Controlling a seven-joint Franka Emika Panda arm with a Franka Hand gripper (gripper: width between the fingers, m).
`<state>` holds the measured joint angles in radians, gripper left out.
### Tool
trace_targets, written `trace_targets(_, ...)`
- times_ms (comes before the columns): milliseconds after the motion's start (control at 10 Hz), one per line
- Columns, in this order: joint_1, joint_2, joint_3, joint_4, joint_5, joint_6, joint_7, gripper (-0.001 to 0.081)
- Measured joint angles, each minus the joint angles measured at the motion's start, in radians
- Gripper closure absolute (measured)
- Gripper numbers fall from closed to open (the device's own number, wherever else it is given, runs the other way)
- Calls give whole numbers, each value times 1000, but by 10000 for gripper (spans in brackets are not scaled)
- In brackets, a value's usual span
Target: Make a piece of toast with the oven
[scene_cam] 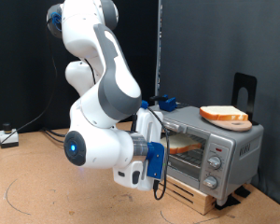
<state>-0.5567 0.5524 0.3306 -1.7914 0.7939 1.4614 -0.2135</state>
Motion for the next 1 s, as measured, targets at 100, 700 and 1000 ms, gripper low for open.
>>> trace_targets(100, -7, 3, 1, 4, 31, -48, 0, -3)
trace_targets(700, 29, 132, 20, 97, 113, -68, 26, -3)
trace_targets(1000, 74, 220, 19, 129, 105, -29, 52, -3)
